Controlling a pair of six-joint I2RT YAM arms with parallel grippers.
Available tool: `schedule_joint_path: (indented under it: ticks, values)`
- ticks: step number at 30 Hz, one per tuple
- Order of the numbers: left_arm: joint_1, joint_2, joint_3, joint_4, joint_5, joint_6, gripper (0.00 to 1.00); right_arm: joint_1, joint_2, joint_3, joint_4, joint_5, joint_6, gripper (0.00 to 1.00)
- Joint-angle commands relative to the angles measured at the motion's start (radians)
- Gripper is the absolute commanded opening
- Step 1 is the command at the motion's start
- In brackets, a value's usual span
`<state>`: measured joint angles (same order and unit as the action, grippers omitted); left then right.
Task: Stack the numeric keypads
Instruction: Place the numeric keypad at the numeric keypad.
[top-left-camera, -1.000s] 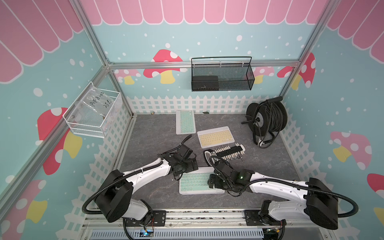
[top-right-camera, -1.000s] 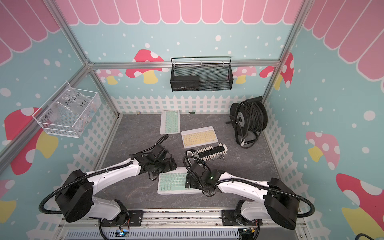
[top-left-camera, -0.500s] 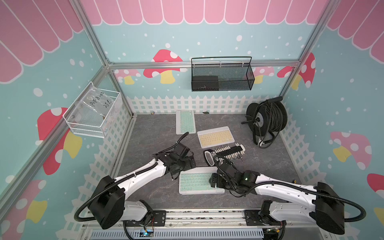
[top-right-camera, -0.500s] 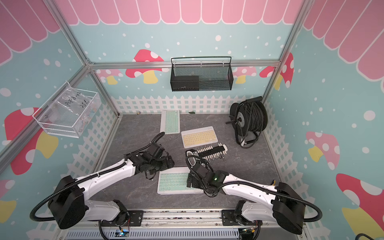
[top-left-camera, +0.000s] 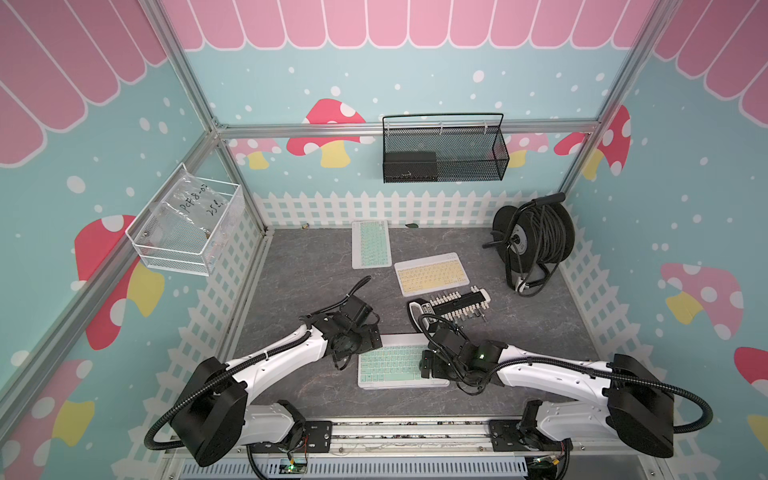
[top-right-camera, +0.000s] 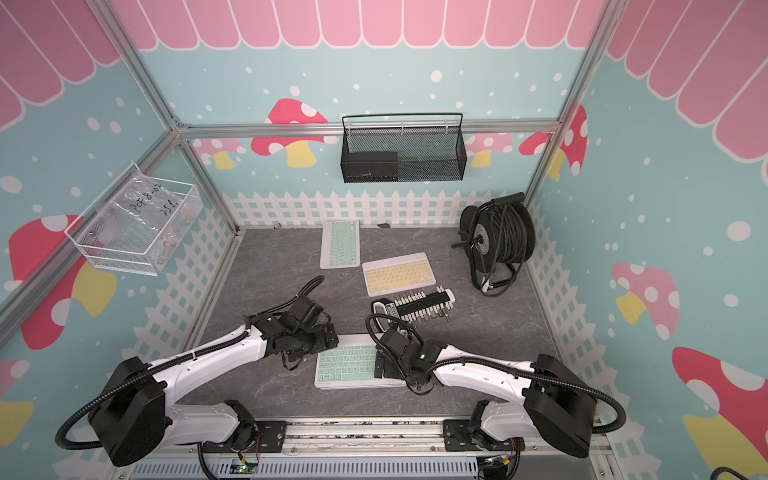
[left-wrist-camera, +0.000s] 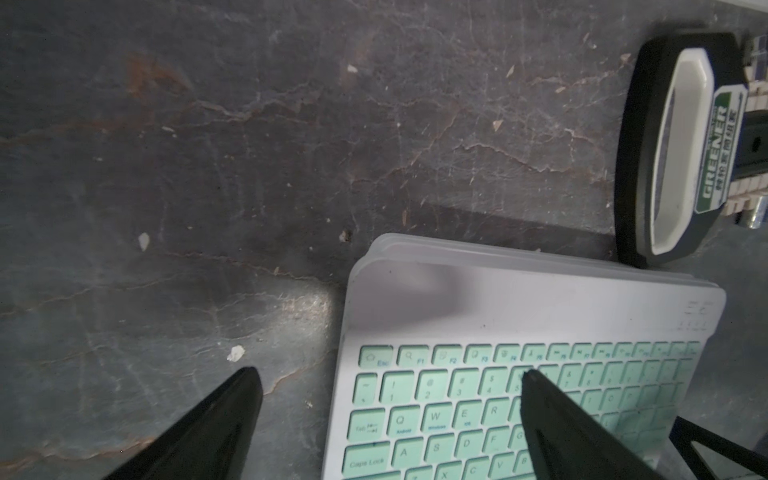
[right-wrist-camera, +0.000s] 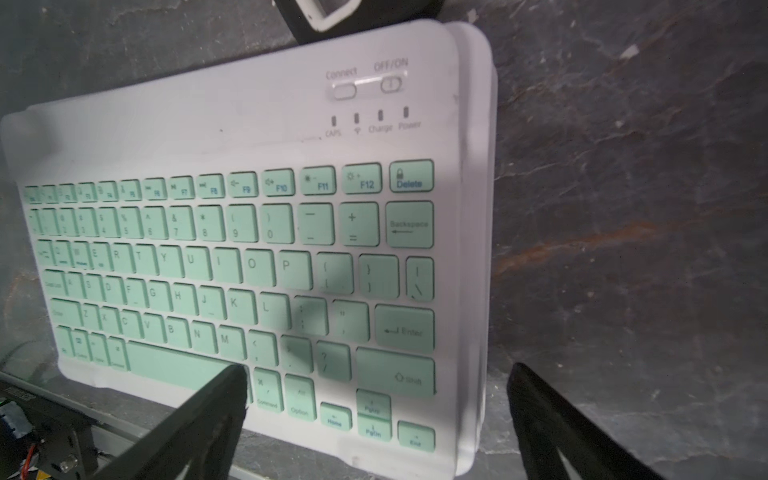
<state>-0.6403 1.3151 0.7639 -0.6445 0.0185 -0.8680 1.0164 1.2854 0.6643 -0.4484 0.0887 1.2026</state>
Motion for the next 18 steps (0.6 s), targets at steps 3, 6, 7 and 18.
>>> schedule_joint_path:
  ticks: [3, 6, 7, 18]
  values:
    - [-0.039, 0.036, 0.002, 0.04, -0.003, -0.044, 1.0, 0.004, 0.011, 0.023, -0.004, 0.016, -0.012, 1.0]
    - [-0.065, 0.066, 0.015, 0.066, 0.006, -0.068, 1.0, 0.001, 0.016, 0.027, -0.005, 0.015, -0.018, 1.0]
    - [-0.071, 0.076, 0.019, 0.072, 0.005, -0.078, 1.0, 0.002, 0.017, 0.03, -0.005, 0.016, -0.02, 1.0]
    - [-0.088, 0.104, 0.047, 0.076, -0.009, -0.098, 1.0, -0.005, 0.041, 0.052, 0.014, 0.005, -0.054, 1.0]
